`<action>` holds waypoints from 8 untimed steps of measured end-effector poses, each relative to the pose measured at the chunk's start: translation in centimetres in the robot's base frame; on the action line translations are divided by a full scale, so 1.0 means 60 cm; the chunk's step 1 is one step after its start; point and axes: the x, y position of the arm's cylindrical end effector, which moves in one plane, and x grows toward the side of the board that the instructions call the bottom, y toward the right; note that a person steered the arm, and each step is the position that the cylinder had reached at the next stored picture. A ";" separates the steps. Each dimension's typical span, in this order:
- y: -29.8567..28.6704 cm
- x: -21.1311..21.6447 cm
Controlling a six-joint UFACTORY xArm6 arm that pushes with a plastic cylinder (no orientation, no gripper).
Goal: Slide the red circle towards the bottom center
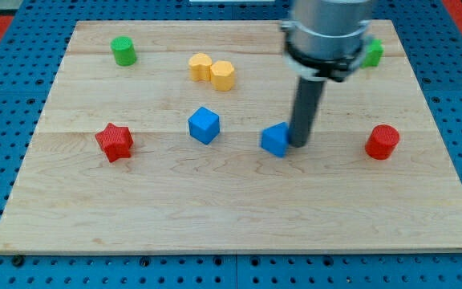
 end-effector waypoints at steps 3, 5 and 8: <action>-0.039 0.001; 0.097 -0.061; 0.282 0.063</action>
